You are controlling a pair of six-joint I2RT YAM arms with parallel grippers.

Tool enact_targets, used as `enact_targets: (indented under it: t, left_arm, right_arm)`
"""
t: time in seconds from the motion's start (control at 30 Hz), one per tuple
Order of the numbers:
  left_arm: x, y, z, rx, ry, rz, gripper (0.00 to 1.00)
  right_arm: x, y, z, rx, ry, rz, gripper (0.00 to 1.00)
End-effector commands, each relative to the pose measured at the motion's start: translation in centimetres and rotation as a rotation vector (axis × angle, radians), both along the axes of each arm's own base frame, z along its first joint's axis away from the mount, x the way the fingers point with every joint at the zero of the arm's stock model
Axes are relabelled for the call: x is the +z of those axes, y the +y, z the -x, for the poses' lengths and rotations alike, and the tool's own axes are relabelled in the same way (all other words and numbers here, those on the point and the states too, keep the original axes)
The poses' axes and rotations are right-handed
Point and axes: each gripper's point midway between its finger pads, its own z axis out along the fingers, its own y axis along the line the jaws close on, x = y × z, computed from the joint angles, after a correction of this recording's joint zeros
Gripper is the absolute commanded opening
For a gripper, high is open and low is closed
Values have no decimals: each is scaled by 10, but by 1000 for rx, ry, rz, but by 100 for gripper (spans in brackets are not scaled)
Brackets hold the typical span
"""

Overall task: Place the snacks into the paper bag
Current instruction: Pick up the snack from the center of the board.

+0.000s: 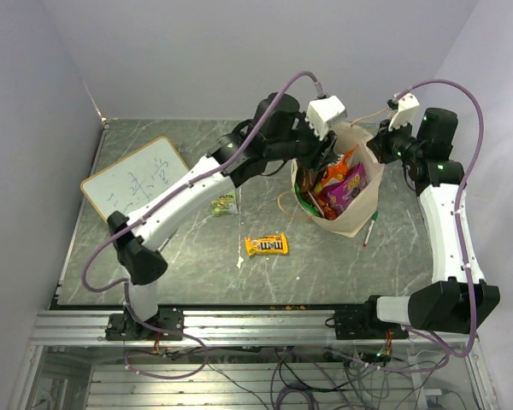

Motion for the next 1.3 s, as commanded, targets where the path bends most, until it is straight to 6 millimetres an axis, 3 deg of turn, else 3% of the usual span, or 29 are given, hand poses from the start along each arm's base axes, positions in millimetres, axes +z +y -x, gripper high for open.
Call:
enact_targets:
  t: [0.0, 0.4, 0.47, 0.6, 0.9, 1.1, 1.27]
  left_arm:
    - [-9, 40, 2, 18, -136, -150, 55]
    - [-67, 168, -33, 215, -98, -351, 59]
    - [-86, 186, -32, 229, -87, -385, 65]
    - [-133, 210, -23, 203, -61, -453, 88]
    - [-257, 203, 29, -113, 6, -556, 92]
    - [-308, 179, 57, -246, -60, -607, 98]
    - [-330, 163, 67, -296, -37, -635, 100]
  right_arm:
    - [24, 0, -12, 15, -100, 6, 0]
    - [20, 10, -6, 47, -103, -51, 0]
    - [21, 10, -4, 45, -109, -48, 0]
    - [24, 9, -1, 41, -123, -43, 0]
    - [23, 9, 4, 38, -129, -42, 0]
    - [25, 10, 7, 46, -133, -50, 0]
    - [24, 10, 8, 47, -134, -51, 0]
